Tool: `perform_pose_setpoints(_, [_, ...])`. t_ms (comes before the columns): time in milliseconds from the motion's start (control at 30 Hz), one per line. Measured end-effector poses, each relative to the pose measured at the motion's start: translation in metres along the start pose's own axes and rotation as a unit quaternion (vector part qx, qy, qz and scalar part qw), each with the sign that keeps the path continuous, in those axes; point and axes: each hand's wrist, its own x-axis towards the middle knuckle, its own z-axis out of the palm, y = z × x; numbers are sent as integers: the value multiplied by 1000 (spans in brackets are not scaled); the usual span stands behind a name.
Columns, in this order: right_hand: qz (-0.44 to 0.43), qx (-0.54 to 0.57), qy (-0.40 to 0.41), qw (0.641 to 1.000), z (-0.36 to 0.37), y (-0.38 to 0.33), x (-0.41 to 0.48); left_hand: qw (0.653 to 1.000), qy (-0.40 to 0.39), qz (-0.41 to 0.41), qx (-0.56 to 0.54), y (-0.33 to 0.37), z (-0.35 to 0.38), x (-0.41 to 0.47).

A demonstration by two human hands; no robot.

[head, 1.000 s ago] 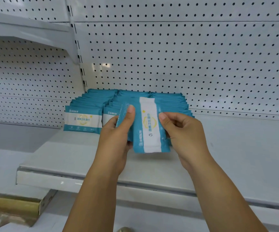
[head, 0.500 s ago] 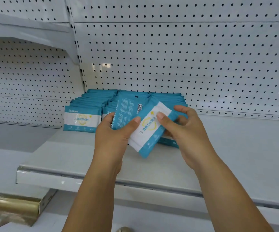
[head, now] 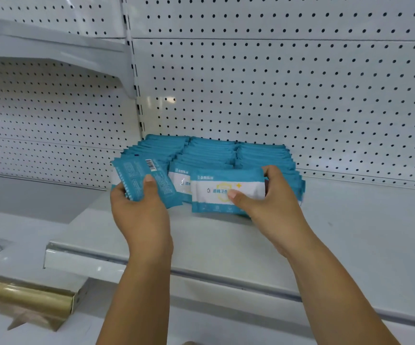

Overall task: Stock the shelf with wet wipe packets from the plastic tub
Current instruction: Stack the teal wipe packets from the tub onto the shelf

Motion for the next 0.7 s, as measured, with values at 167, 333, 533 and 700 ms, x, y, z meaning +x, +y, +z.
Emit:
perform_pose_setpoints(167, [-72, -89, -26, 993, 26, 8, 1, 1000, 25, -6, -8, -2, -7, 12])
perform_pose_setpoints(333, [-101, -178, -27, 978, 46, 8, 15, 999, 28, -26, -14, -4, -12, 21])
perform_pose_setpoints(533, [-149, -354, 59, 921, 68, 7, 30, 999, 16, -34, -20, -4, -17, 28])
perform_pose_setpoints(700, [-129, -377, 72, 915, 75, 5, 31, 999, -17, -42, -14, -1, -21, 33])
